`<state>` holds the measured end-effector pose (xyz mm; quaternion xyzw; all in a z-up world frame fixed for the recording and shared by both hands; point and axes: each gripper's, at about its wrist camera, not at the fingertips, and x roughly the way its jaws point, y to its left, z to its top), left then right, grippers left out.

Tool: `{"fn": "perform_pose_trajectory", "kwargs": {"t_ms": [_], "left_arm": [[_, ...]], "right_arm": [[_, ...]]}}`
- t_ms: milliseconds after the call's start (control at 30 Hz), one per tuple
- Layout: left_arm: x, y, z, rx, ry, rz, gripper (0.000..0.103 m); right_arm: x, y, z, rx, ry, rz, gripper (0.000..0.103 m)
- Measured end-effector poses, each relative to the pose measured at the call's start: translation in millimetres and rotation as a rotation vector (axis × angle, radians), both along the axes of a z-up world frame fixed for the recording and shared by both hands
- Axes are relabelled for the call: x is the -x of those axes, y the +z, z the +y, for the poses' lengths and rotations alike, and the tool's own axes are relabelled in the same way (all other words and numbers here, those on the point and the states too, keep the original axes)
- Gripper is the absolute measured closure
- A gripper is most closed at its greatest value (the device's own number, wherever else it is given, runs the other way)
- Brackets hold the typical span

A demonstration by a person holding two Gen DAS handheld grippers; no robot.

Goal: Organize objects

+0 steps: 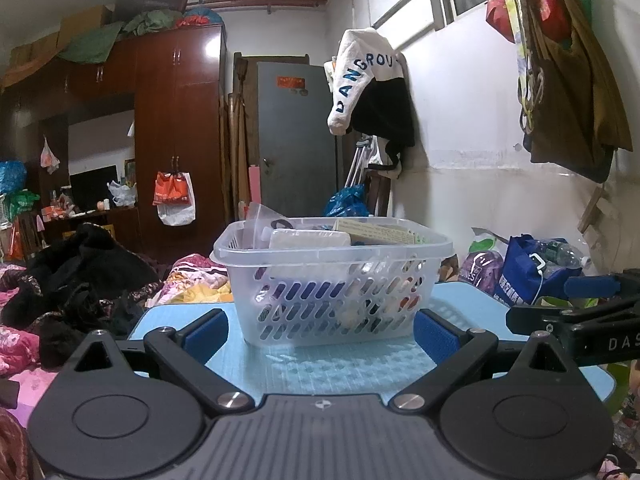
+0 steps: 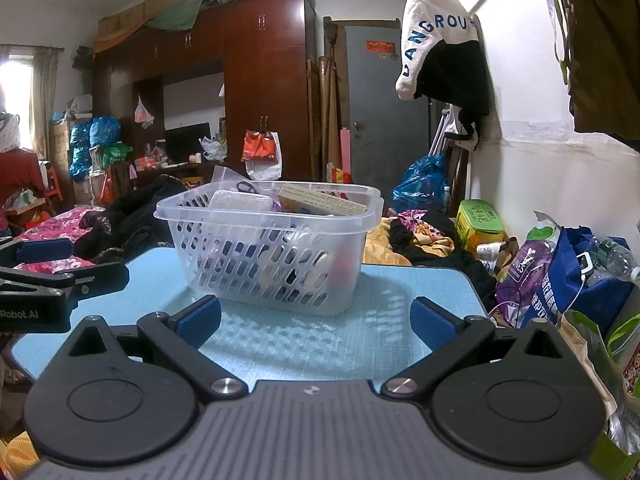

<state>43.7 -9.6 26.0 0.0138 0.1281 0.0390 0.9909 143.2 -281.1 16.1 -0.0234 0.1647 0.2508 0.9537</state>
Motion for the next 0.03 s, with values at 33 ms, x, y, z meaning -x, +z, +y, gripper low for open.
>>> {"fn": "perform_pose_trajectory", "kwargs": {"t_ms": [33], "left_arm": [[0.1, -0.1, 0.1, 0.000, 0.001, -0.001, 0.003]], "right_arm": [[0.3, 0.0, 0.3, 0.000, 0.000, -0.001, 0.000]]}}
